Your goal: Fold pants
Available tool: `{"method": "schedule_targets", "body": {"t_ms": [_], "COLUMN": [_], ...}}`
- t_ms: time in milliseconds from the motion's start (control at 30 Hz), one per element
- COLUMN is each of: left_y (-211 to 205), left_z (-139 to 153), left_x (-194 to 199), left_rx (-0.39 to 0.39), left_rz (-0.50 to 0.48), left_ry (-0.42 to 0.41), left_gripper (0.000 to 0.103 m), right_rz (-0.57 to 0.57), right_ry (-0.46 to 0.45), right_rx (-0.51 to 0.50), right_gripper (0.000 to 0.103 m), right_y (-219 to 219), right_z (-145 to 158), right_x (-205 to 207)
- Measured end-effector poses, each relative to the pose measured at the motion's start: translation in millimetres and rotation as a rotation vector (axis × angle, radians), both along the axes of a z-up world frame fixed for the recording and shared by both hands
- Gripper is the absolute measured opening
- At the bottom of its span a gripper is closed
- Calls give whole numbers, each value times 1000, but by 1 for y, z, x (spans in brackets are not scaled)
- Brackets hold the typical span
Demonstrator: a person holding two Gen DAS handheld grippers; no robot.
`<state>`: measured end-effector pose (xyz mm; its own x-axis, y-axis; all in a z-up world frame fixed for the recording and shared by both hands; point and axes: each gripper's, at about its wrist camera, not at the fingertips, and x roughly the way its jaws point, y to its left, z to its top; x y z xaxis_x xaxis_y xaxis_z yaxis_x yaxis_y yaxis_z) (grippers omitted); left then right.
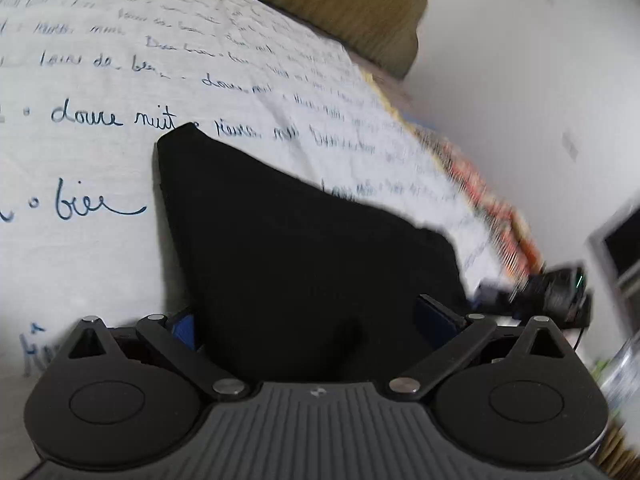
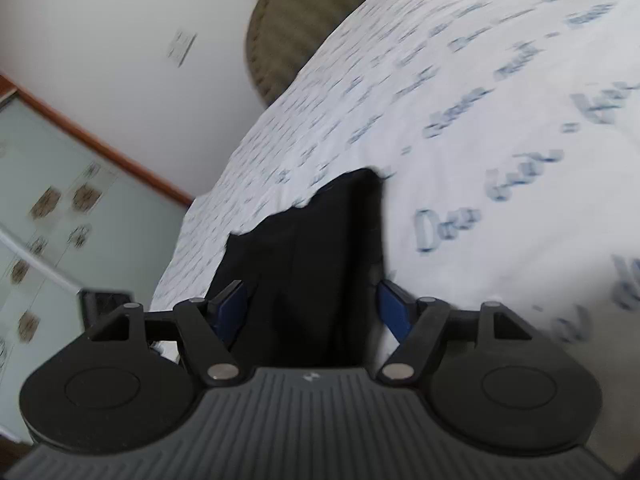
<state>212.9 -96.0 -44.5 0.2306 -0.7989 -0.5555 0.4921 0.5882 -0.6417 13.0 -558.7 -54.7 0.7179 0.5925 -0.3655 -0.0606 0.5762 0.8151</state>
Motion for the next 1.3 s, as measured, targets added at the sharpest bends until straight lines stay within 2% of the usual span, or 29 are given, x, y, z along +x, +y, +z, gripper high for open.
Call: {"method": "schedule_targets", "body": {"t_ms": [33, 67, 100, 167, 200, 267, 333, 433, 500, 600, 733, 833, 867, 900, 933, 967, 1000, 1033, 1067, 1100, 1167, 1233, 1300], "left_y": [1, 3, 3, 4, 7, 21, 31, 38, 52, 91, 146, 170, 172, 176, 179, 180, 185, 193, 201, 206, 204, 187, 168], "left_z": [-2, -2, -2, -1, -1, -2, 7, 36, 52, 75, 109, 110, 102, 92, 81, 73, 68, 66, 67, 69, 75, 80, 83], "left_x": [1, 2, 1, -2, -2, -2, -10, -32, -41, -43, -48, -30, -20, -13, -11, -8, -11, -17, -25, -31, -41, -52, -65], "left_rx": [-31, -49, -46, 46, 73, -9, -45, 5, 18, 29, 97, 154, 205, 290, 402, 502, 565, 565, 546, 527, 521, 533, 531], "left_rz": [19, 30, 34, 60, 57, 60, 72, 84, 95, 151, 196, 186, 190, 237, 301, 355, 398, 425, 454, 481, 509, 489, 444], "left_ry": [21, 32, 31, -10, -21, 24, 2, -144, -200, -220, -330, -291, -256, -216, -188, -187, -204, -221, -230, -240, -268, -315, -363], "left_gripper": [102, 92, 80, 25, 20, 13, 12, 12, 12, 12, 13, 17, 26, 37, 41, 41, 42, 54, 66, 70, 74, 74, 78], "right_rz": [16, 22, 23, -1, -12, -44, -73, -112, -114, -85, -26, 11, 19, 13, -6, -40, -86, -128, -159, -193, -217, -154, -64], "right_ry": [2, 2, 10, 35, 34, 27, 27, 17, -7, -60, -131, -160, -151, -117, -69, -14, 38, 67, 42, -5, -89, -166, -201], "right_rx": [-15, -36, -52, -61, -35, -18, -33, -46, -41, -38, -24, -22, -28, -50, -104, -204, -331, -469, -568, -612, -627, -632, -633], "right_gripper": [71, 66, 54, 34, 31, 29, 28, 26, 26, 26, 25, 25, 27, 35, 40, 46, 47, 47, 47, 47, 50, 53, 54], "right_y": [6, 12, 18, 27, 27, 30, 38, 55, 70, 104, 154, 185, 194, 203, 211, 219, 228, 238, 245, 249, 259, 279, 301], "right_z": [1, 3, 3, 1, -2, -3, 0, 16, 30, 55, 81, 88, 84, 79, 72, 66, 63, 63, 68, 76, 95, 108, 108], "right_x": [5, 8, 12, 15, 14, 11, 7, 5, 4, 7, 20, 35, 42, 52, 61, 67, 67, 65, 57, 44, 25, 20, 24]}}
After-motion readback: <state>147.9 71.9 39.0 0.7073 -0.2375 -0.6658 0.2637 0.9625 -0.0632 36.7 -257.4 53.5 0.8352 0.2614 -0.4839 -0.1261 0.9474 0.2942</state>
